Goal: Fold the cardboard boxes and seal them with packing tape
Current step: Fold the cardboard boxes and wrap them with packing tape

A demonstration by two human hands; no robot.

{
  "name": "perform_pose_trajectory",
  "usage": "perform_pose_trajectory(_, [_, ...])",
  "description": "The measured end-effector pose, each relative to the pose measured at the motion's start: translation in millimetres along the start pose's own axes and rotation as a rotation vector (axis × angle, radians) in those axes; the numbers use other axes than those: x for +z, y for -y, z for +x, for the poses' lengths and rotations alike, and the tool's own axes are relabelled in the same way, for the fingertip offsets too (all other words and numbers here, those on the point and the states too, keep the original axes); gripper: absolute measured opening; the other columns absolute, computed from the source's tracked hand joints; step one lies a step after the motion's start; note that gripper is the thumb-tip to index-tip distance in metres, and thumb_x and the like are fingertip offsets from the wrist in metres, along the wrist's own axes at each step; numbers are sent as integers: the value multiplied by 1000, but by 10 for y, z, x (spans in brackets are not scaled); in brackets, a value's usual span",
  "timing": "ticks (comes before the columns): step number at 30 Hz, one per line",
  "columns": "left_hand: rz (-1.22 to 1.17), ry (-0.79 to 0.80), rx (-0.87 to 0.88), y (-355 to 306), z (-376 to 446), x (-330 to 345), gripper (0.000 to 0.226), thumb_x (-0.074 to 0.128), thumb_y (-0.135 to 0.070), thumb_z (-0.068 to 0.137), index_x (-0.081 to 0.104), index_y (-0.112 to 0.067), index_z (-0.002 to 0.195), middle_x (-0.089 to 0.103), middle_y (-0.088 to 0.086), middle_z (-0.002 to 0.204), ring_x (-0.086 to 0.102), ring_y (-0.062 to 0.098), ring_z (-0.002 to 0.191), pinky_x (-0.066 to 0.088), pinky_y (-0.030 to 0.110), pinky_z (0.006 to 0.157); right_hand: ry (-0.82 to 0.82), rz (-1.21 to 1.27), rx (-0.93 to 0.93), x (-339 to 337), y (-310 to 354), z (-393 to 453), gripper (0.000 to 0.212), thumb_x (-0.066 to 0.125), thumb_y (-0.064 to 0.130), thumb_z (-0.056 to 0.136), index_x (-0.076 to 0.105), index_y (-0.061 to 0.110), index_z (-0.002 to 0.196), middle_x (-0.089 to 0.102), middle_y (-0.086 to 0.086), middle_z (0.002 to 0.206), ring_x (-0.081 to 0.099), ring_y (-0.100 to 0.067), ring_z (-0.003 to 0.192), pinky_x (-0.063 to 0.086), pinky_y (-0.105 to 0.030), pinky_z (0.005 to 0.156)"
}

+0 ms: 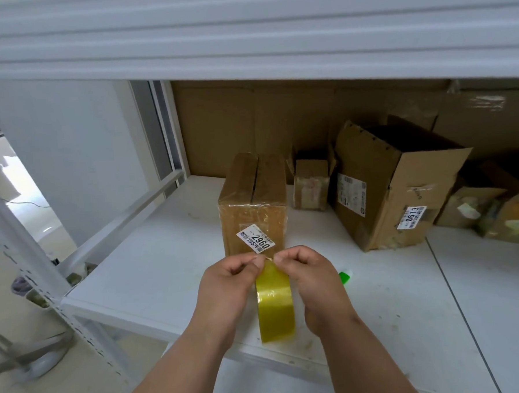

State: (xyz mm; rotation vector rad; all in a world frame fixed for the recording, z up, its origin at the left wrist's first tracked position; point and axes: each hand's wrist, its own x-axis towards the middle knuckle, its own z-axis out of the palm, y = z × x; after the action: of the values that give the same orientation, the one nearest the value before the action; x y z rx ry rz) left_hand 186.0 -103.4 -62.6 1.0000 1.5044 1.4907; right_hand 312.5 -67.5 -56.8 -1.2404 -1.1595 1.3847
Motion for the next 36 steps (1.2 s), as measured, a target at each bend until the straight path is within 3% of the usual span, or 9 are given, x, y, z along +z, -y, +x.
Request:
perform_pose_trajectory(5, [473,-215,379,7,29,-82,10,61,-30,93,71,-31,94,63,-15,88,58,-3,88,38,5,69,34,-55,-31,57,-41,6,19,67,17,91,69,25,74,68,6,73,58,-14,75,49,-36,74])
perform_pose_trajectory(9, [631,-415,664,-251,235,-187,34,64,-27,92,56,-18,124,55,2,108,50,17,102,42,30,85,18,-72,-44,38,-50,8,23,65,20,94,68,32,74,66,11,72,57,-14,77,50,-37,75])
perform_pose_trajectory(14, [1076,-7,726,-572,673,-184,61,71,-40,87,49,-33,144,38,2,154,28,27,144,33,47,113,45,-80,-20,48,-29,-28,19,64,20,94,68,27,77,66,7,76,56,-13,78,47,-33,74])
perform_pose_trajectory(16, [1047,94,688,-536,759,-209,57,72,-36,87,53,-31,141,46,-2,149,34,24,140,38,50,110,49,-73,-10,47,-5,-39,19,63,19,95,68,26,78,69,-6,87,57,-17,80,47,-35,75])
perform_pose_trajectory(20, [1031,44,755,-464,868,-267,60,78,-40,80,58,-31,136,56,-4,138,41,25,128,45,49,102,42,-78,8,28,17,-29,23,60,20,97,66,29,77,70,-11,98,57,-21,79,47,-36,69])
perform_pose_trajectory(27, [1040,92,767,-404,901,-246,79,85,-37,70,49,-35,140,48,-7,141,32,21,129,43,48,105,7,-68,-12,73,6,-19,26,59,19,97,65,30,74,65,5,79,56,-17,80,47,-35,75])
perform_pose_trajectory(31, [975,226,627,-540,856,-303,98,75,-22,82,13,-46,154,27,-6,161,29,24,143,31,44,117,-5,-70,-26,55,52,-53,32,58,18,98,65,33,70,65,6,78,55,-17,79,47,-37,72])
perform_pose_trajectory(34, [803,-10,729,-632,625,-349,66,58,-35,84,40,-34,148,47,4,145,39,28,132,30,43,108,-4,-56,-51,31,161,-79,27,60,19,97,67,30,73,69,-4,88,62,-20,82,56,-44,79])
perform_pose_trajectory(36, [788,-11,757,-681,452,-319,55,46,-56,84,59,-30,130,55,-3,120,45,19,118,35,39,96,14,-73,-81,29,229,-102,22,62,22,97,67,28,76,70,-5,90,65,-23,83,57,-46,82])
